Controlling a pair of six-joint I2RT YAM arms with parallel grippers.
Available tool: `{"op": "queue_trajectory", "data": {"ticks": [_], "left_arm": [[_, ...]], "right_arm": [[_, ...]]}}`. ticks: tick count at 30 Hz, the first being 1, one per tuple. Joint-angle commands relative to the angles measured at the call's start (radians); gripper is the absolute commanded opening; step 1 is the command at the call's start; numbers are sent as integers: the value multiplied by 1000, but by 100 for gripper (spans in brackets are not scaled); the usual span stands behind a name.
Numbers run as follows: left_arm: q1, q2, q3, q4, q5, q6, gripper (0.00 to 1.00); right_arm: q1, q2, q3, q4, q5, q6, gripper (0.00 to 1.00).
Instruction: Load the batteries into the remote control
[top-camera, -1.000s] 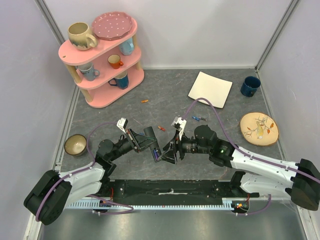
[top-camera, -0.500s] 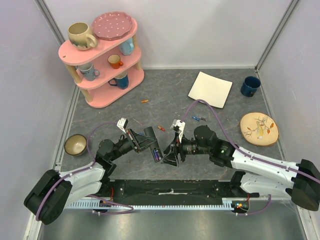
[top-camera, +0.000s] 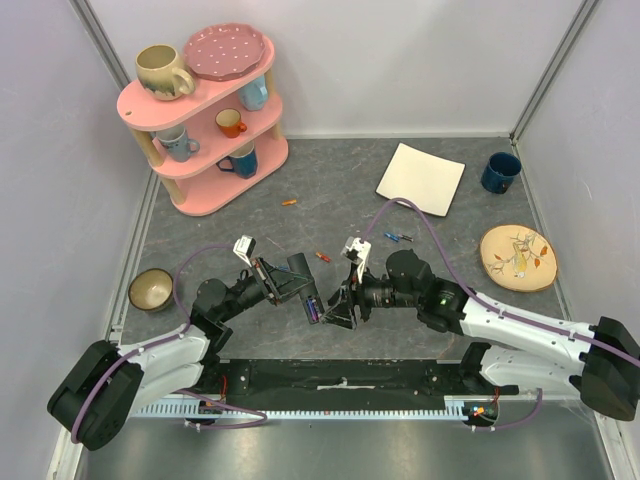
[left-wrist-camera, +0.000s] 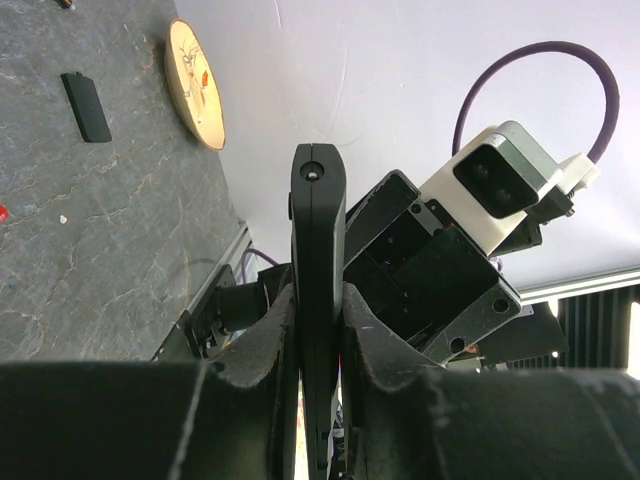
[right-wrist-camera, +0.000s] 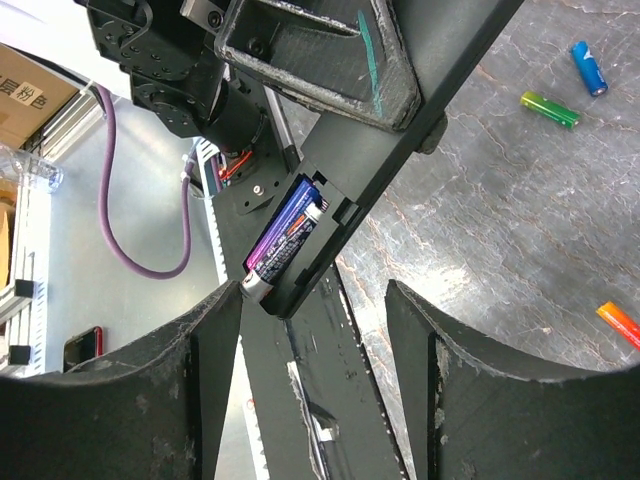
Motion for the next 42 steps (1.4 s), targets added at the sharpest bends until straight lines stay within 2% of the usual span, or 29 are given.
{"op": "queue_trajectory", "data": {"ticks": [1,14,37,42], "left_arm": [[-4,-13,6,42,10,22,2],[-7,-13,-1,62,10,16,2],[-17,-21,-11,82,10,10,2],[-17,-21,-14,68,2,24,2]], "right_arm": [[-19,15,22,37,18,9,66],[-64,48,13,86,-14,72,66],[-96,109,2,160,-39,144,59],[-98,98,2,167,-69,151,63]]}}
